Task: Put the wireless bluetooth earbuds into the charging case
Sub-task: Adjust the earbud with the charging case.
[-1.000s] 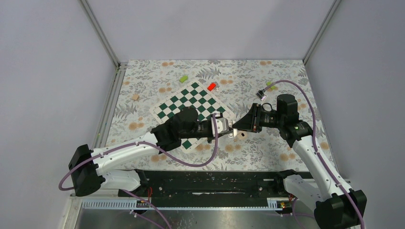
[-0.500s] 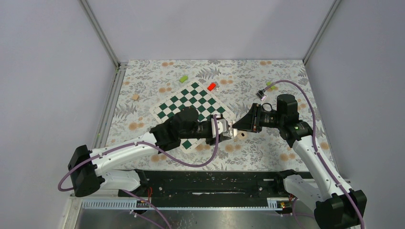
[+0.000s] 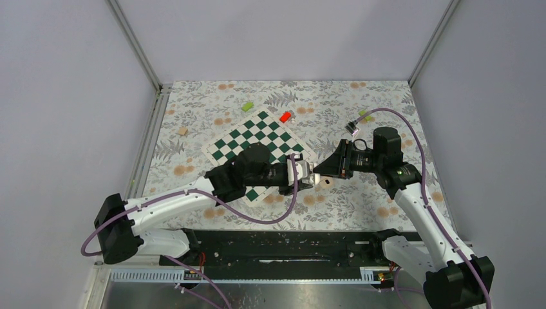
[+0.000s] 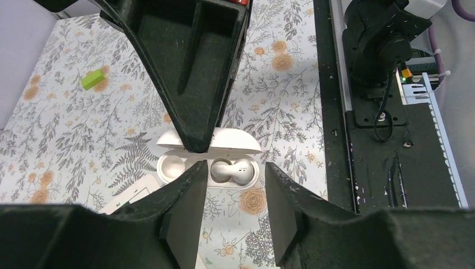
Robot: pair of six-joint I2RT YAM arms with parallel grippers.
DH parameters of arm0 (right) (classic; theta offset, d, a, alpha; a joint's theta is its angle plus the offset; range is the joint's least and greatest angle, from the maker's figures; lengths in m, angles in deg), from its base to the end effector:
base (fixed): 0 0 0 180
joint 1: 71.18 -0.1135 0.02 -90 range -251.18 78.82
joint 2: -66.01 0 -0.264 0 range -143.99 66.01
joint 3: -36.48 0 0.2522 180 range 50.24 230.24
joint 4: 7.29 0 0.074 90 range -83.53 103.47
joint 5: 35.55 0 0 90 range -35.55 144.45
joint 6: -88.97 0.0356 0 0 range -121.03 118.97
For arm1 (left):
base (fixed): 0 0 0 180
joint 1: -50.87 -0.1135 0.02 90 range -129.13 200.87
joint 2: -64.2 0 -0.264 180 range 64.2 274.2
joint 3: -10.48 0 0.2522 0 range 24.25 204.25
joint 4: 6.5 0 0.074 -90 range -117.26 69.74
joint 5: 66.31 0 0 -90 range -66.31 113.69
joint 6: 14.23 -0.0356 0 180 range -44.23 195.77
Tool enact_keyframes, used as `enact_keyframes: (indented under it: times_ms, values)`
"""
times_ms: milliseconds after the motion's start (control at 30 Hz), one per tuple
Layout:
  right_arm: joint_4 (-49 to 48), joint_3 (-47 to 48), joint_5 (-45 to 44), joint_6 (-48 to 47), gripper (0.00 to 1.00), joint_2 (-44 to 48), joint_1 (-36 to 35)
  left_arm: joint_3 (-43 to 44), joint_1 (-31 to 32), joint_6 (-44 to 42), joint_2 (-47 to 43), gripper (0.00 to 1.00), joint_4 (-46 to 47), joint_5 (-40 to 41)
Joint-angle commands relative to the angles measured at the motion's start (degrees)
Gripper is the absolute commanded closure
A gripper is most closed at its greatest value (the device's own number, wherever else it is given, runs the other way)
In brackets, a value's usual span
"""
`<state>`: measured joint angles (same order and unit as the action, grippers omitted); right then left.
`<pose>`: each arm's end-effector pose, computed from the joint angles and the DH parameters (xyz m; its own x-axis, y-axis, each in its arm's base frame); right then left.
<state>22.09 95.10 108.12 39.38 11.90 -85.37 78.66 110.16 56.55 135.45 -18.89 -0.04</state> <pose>0.1897 0.0775 0.3072 -0.8640 0.1777 -0.4712 -0.3858 0.3677 0.8461 0.1356 -0.2564 0.3216 0.1958 0.2605 -0.9454 0.9751 0.0511 0.2160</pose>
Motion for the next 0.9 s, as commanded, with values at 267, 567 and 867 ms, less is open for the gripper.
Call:
enact_keyframes:
  times_ms: [267,567,867]
  values:
    - [-0.79,2.21,1.6,0.37,1.0,0.8,0.3,2.74,-0.22,1.35,0.79,0.67,3.0,-2.2]
    - [-0.79,2.22,1.28,0.38,1.0,0.69,0.33,2.28,-0.22,2.1,-0.16,0.77,3.64,-2.31]
    - [-0.78,2.25,0.78,0.73,1.0,0.59,0.31,1.58,-0.22,2.26,-1.37,0.84,4.43,-1.68]
